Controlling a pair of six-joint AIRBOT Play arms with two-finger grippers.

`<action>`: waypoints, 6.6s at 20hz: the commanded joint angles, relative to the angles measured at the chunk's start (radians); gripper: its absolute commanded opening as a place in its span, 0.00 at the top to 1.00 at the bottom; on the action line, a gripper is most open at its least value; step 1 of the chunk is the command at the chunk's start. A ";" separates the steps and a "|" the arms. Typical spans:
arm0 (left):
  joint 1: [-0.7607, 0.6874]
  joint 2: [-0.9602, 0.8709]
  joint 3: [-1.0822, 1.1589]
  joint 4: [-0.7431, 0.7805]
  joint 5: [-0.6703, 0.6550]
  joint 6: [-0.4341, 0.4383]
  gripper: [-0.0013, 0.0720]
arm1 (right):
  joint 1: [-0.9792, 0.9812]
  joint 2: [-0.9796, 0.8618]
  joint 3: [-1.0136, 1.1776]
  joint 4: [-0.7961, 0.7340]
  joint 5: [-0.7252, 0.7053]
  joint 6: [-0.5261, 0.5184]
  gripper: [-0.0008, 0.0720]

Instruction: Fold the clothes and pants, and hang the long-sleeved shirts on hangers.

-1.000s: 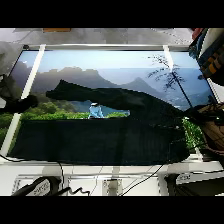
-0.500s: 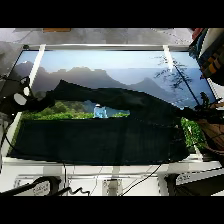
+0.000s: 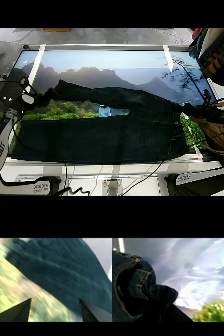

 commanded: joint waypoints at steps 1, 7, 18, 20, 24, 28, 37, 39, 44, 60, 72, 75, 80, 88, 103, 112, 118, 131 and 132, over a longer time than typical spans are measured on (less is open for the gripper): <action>0.072 -0.085 0.110 -0.004 -0.086 -0.040 0.04 | 0.001 0.000 0.001 0.010 -0.003 -0.002 0.96; 0.119 -0.253 0.316 -0.004 -0.207 -0.080 0.11 | 0.001 0.000 0.001 0.010 -0.008 -0.002 0.96; 0.081 -0.346 0.320 -0.067 0.074 -0.202 0.21 | 0.001 0.000 0.001 0.008 -0.043 -0.002 0.95; 0.069 -0.347 0.320 -0.113 0.110 -0.202 0.21 | 0.001 0.000 0.001 0.003 -0.043 -0.002 0.95; 0.058 -0.347 0.321 -0.119 0.100 -0.202 0.67 | 0.001 0.000 0.001 0.003 -0.055 -0.002 0.95; 0.048 -0.328 0.327 -0.117 0.093 -0.193 0.96 | 0.001 0.000 0.001 0.004 -0.053 -0.001 0.95; 0.041 -0.203 0.615 -0.117 0.018 0.175 0.97 | 0.001 0.005 0.072 0.214 -0.065 0.009 0.96; 0.041 -0.154 0.638 -0.117 0.017 0.221 0.96 | 0.001 0.015 0.079 0.213 -0.066 0.016 0.96; 0.043 -0.013 0.638 0.090 -0.193 0.256 0.97 | 0.001 0.043 0.079 0.207 -0.063 0.016 0.96; -0.034 -0.280 0.634 0.277 -0.513 0.120 0.96 | 0.001 0.048 0.079 0.145 -0.119 0.016 0.96; 0.111 -0.293 0.635 0.286 -0.787 -0.134 0.27 | 0.001 0.049 0.079 0.095 -0.140 0.016 0.96; 0.128 -0.257 0.573 0.298 -0.895 -0.045 0.33 | 0.001 0.049 0.079 0.075 -0.138 0.016 0.96; 0.111 -0.188 0.351 0.324 -0.730 -0.079 0.33 | 0.001 0.049 0.079 0.064 -0.131 0.016 0.96; 0.108 -0.203 0.198 0.184 -0.401 -0.080 0.33 | 0.001 0.048 0.079 0.064 -0.130 0.018 0.96; 0.154 0.003 0.325 0.161 -0.140 -0.085 0.97 | 0.073 0.049 0.079 0.105 -0.307 0.124 0.96; 0.144 0.025 0.048 0.431 -0.396 -0.232 0.96 | 0.201 0.048 0.079 0.101 -0.566 0.184 0.96; 0.146 0.025 -0.034 0.468 -0.390 -0.276 0.96 | 0.201 0.048 0.079 0.100 -0.606 0.184 0.96; 0.158 0.354 0.051 0.389 -0.443 -0.153 0.36 | 0.039 0.368 0.079 -0.261 -0.273 0.270 0.95; 0.158 0.401 0.050 0.389 -0.488 -0.093 0.70 | -0.006 0.416 0.079 -0.293 -0.185 0.275 0.96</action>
